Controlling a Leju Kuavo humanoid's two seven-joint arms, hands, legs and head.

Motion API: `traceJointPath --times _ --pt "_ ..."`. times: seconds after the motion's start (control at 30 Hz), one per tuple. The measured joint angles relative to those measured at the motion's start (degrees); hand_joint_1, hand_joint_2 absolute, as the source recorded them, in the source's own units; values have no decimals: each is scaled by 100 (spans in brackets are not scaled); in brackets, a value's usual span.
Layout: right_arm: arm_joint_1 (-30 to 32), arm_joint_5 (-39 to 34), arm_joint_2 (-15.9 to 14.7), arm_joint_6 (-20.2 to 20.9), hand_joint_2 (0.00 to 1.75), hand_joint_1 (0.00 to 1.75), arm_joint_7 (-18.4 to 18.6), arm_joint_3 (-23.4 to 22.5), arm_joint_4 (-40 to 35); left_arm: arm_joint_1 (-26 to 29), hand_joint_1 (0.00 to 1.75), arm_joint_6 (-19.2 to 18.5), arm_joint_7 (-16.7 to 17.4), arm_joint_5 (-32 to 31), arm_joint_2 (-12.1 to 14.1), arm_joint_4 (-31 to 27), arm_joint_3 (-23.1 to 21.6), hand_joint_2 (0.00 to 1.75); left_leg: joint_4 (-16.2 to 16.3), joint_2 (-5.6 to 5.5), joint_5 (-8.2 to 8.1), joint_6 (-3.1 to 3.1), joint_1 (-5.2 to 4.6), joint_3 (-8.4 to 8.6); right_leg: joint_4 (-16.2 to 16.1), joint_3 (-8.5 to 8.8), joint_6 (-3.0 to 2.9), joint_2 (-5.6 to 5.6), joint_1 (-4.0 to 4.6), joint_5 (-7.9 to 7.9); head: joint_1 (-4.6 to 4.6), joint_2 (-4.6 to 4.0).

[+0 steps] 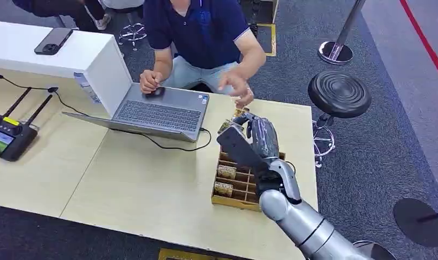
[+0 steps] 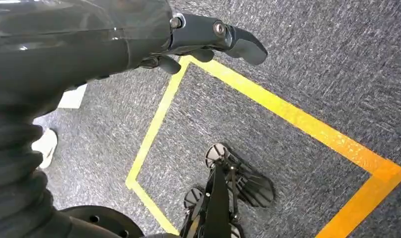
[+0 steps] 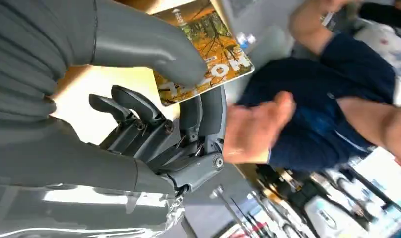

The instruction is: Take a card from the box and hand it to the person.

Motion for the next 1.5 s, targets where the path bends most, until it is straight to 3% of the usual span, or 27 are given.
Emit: traceJointPath --times 0.13,0.47,0.9,1.03,1.07,1.2,1.23,1.5 --pt "-340 186 116 -26 175 175 -85 15 118 -1 0 -35 22 -68 -15 0 -2 175 0 0 1 0 0 -1 0 0 0 -1 0 0 0 0" --pt "-939 1373 573 -643 175 175 -144 122 1009 -3 0 -81 83 -227 -70 -2 -26 175 0 -2 1 0 0 -3 1 -1 0 -3 0 0 0 0" --pt "-1046 1414 726 -664 175 175 -144 195 1440 -2 0 -87 87 -229 -87 -2 -26 175 0 -2 1 0 0 -3 1 -1 0 -3 0 0 0 0" --pt "-1052 1964 734 -839 175 175 -22 210 1519 -2 0 -87 90 -234 -90 -2 -28 175 0 -1 1 0 0 -3 1 -1 0 -3 0 0 0 0" --pt "-1057 2119 734 -859 175 0 22 219 1534 -2 0 -87 85 -234 -94 0 -28 175 0 -1 1 0 0 -3 1 -1 0 -3 0 0 0 0" --pt "-1058 2439 726 -863 175 0 144 271 1591 -2 0 -142 9 -247 -109 -2 -37 175 0 -1 1 1 0 -3 0 -2 0 -3 0 0 0 0" --pt "-1058 2516 719 -859 175 0 175 278 1602 -1 0 -155 -26 -247 -109 0 -48 0 0 -1 1 1 0 -3 0 -2 0 -3 0 0 -2 0" --pt "-1057 2776 651 -776 175 0 328 280 1600 1 0 -155 -181 -212 -133 -2 -77 0 0 -1 1 1 0 -2 0 -2 0 -2 0 0 0 0"
